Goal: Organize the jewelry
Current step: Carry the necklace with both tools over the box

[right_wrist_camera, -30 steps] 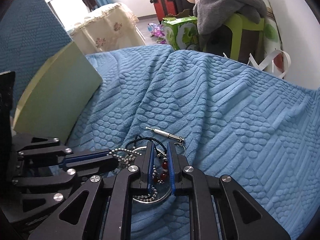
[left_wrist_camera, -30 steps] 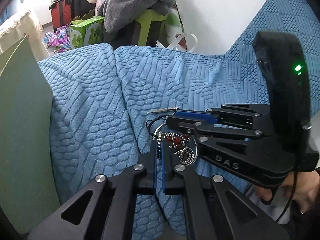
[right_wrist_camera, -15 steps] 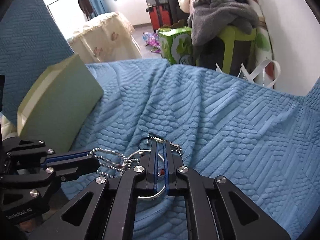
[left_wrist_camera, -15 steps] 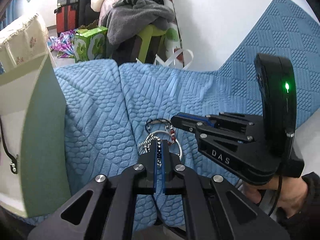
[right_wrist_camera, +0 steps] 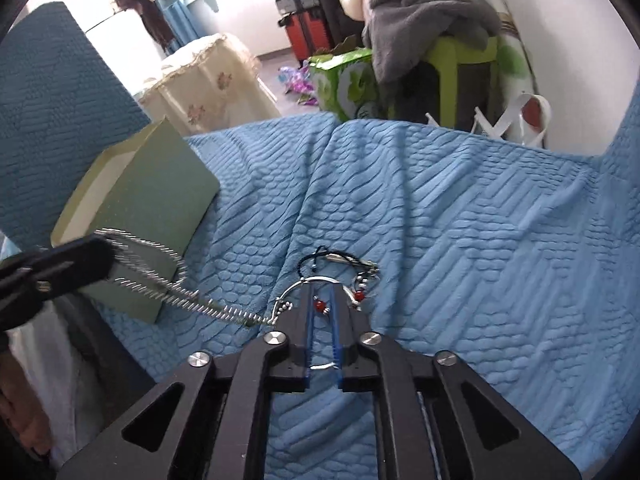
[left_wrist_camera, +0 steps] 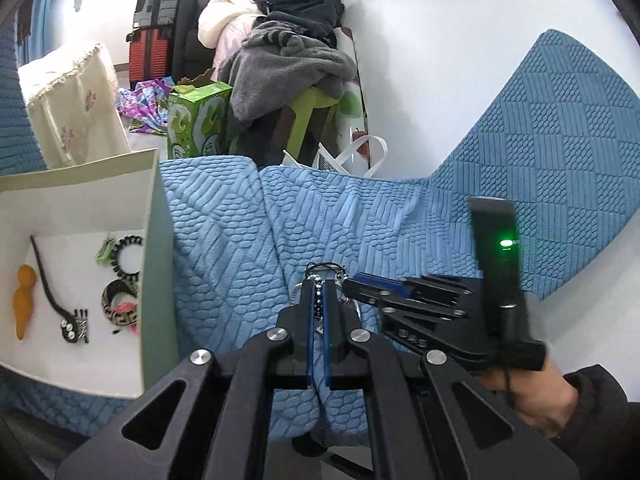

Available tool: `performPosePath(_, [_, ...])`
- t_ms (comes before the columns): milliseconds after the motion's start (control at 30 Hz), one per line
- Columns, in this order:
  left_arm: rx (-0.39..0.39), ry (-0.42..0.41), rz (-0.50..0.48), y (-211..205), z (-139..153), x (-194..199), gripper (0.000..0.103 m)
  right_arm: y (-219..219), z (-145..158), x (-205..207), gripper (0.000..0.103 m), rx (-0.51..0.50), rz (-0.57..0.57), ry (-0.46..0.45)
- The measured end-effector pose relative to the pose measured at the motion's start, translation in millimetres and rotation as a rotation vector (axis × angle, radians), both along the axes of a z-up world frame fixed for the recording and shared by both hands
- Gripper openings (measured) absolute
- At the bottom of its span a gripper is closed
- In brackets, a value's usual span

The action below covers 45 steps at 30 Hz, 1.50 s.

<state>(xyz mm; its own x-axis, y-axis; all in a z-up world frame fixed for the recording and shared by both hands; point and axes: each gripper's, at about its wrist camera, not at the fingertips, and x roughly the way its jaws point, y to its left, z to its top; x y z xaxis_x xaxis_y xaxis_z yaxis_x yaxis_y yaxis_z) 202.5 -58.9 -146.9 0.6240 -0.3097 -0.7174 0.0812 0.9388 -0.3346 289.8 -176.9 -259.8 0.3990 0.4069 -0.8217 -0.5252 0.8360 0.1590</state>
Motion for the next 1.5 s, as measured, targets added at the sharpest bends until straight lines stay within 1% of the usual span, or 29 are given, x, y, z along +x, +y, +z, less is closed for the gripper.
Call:
performPosePath(33, [0.000,0.001,0.003,2.3,-1.1,-2.5,0.002,4.6,-2.9,1.1,0.012,-0.012,0.008,-0.007])
performPosePath(67, [0.000,0.004,0.006,4.6,-1.8,-4.3,0.002,9.3,-6.8,3.0,0.018,-0.021,0.016,-0.008])
performPosePath(100, [0.000,0.008,0.010,6.6,-3.3,-5.2,0.002,12.1,-9.3,3.9,0.021,-0.025,0.022,-0.007])
performPosePath(133, [-0.005,0.013,0.017,10.0,-5.6,-6.0,0.002,15.6,-12.8,5.6,0.022,-0.030,0.031,-0.006])
performPosePath(267, [-0.017,0.018,0.031,17.1,-9.4,-6.7,0.002,24.7,-21.4,9.2,0.022,-0.063,0.041,-0.016])
performPosePath(333, [-0.022,0.020,0.035,19.4,-11.3,-6.4,0.003,26.6,-20.9,8.3,0.022,-0.061,0.045,-0.041])
performPosePath(400, [-0.023,0.023,0.034,20.2,-12.5,-5.4,0.003,30.7,-22.4,9.3,0.021,-0.072,0.058,-0.058])
performPosePath(467, [-0.020,0.023,0.033,20.3,-13.5,-5.4,0.003,35.2,-25.5,9.9,0.015,-0.079,0.074,-0.061])
performPosePath(500, [-0.022,0.024,0.034,20.5,-14.6,-5.6,0.003,37.7,-26.8,9.9,0.014,-0.088,0.078,-0.062])
performPosePath(567, [-0.023,0.027,0.035,21.1,-15.4,-6.2,0.003,42.3,-30.5,7.9,0.009,-0.137,0.080,-0.085])
performPosePath(700, [-0.022,0.031,0.038,20.3,-15.6,-5.1,0.003,41.6,-27.7,6.0,0.002,-0.156,0.063,-0.095])
performPosePath(767, [-0.026,0.024,0.040,20.8,-12.3,-4.6,0.003,37.8,-15.5,1.6,0.002,-0.132,0.048,-0.135])
performPosePath(867, [-0.040,0.015,0.038,21.8,-5.9,-4.3,0.003,31.0,6.8,-6.0,0.002,-0.084,0.022,-0.166])
performPosePath(933, [-0.074,0.007,0.014,22.9,1.5,-4.4,0.003,27.1,23.7,-12.0,0.002,-0.066,-0.004,-0.189])
performPosePath(1000, [-0.059,-0.002,0.023,24.4,9.7,-4.7,0.003,23.1,42.5,-17.5,0.002,-0.020,-0.028,-0.207])
performPosePath(1100, [-0.054,-0.028,0.031,28.9,27.2,-4.5,0.003,22.3,67.7,-25.1,0.002,0.004,-0.059,-0.230])
performPosePath(1233, [-0.042,-0.045,0.045,39.1,50.7,-2.8,0.003,27.5,89.7,-32.4,0.002,0.025,-0.065,-0.239])
performPosePath(1367, [-0.035,-0.079,0.064,52.9,80.2,-1.3,0.003,37.3,114.8,-36.4,0.002,0.044,-0.075,-0.243])
performPosePath(1500, [0.002,-0.122,0.075,64.8,113.0,-1.9,0.003,53.2,149.4,-38.8,0.002,0.070,-0.080,-0.265])
